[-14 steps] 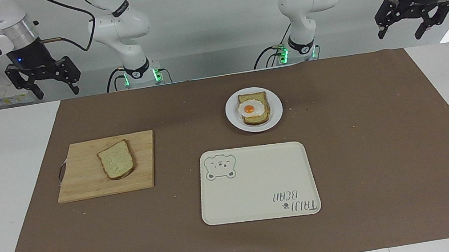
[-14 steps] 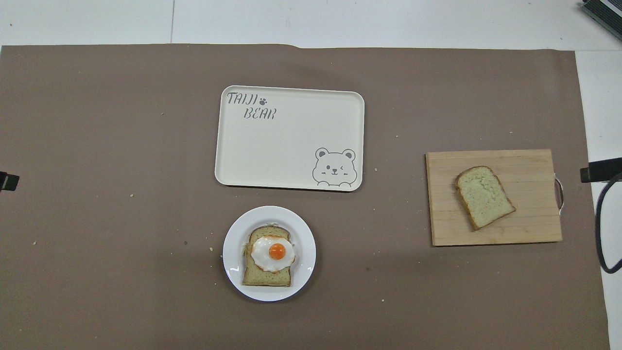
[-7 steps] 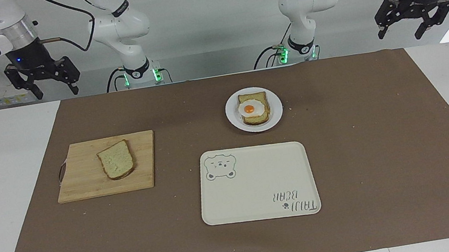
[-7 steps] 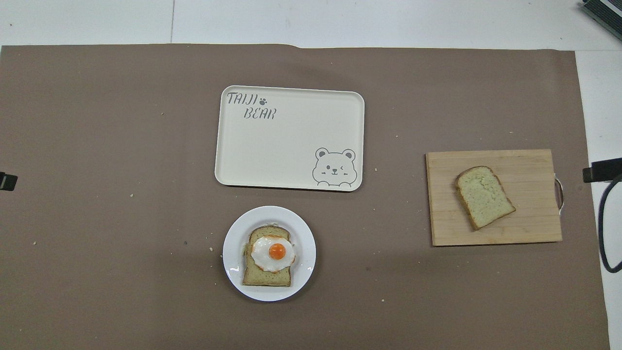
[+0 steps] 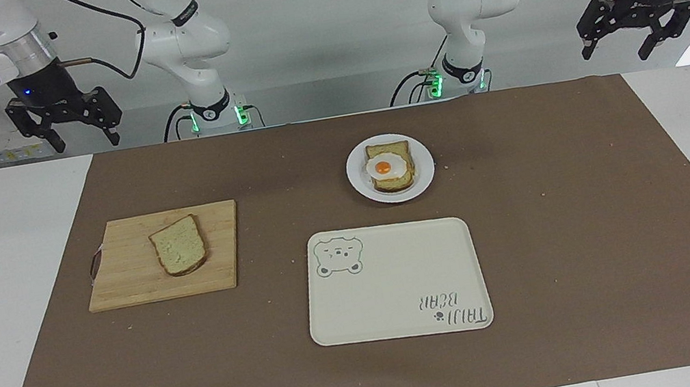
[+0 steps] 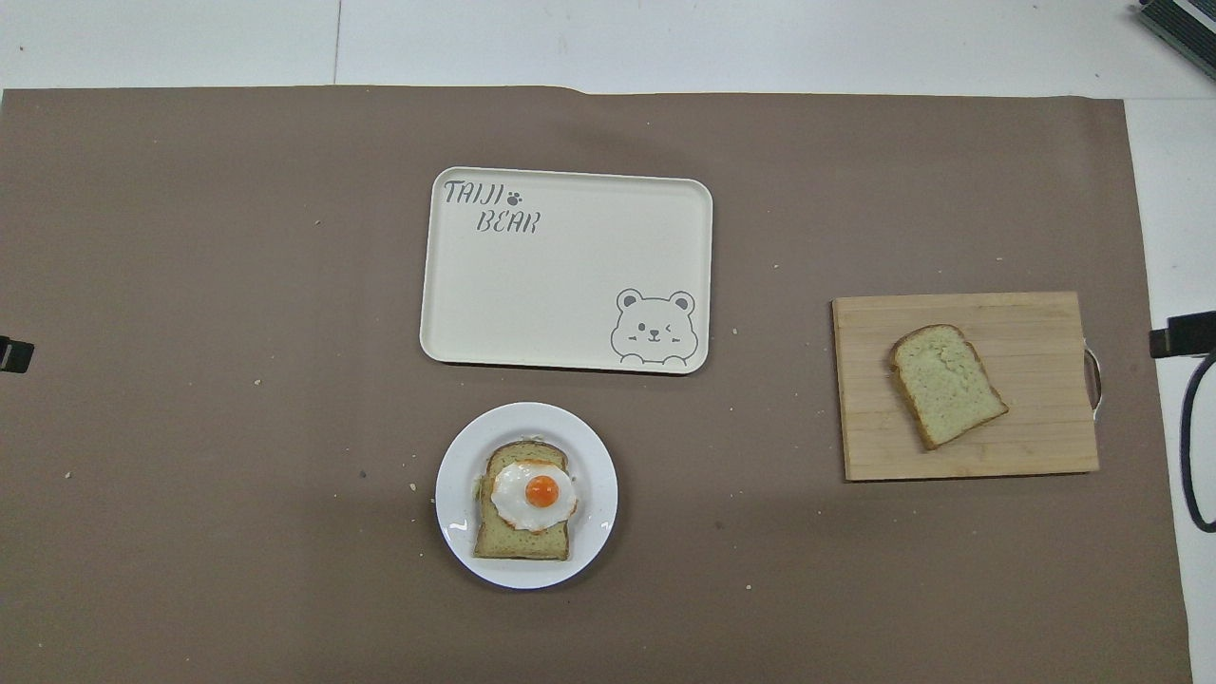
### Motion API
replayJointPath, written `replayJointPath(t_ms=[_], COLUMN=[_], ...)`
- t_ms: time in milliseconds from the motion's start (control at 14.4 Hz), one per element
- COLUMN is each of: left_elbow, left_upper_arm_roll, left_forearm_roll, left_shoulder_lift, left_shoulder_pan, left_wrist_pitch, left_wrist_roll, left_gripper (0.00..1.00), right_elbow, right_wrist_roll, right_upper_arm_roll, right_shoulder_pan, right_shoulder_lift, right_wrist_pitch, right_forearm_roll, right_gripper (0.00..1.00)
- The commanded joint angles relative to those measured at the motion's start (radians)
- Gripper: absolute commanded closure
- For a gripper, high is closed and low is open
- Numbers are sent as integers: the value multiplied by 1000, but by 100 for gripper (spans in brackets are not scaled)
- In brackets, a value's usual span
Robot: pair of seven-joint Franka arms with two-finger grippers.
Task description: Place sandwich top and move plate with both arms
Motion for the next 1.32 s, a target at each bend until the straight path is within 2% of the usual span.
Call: replayJointPath(t_ms=[0,973,1251], left_elbow=[-20,-18,-18], left_upper_arm_roll=[-1,1,1], left_forearm_roll=[-4,-4,-4], left_shoulder_lift=[-22,-21,-21], left_shoulder_pan=[5,8,8], left_wrist_pitch=[-1,-2,-2], left_wrist_roll=[-3,-3,-3], left_gripper=[0,0,0], right_elbow=[-14,-35,-65], right_wrist_roll=[-32,8,6], right_upper_arm_roll=[3,8,8], right_shoulder_pan=[-12,5,5], right_shoulder_lift=[-12,-10,-6], right_wrist_pitch=[-10,16,110], right_forearm_roll=[-3,-3,-2], right_gripper=[0,0,0])
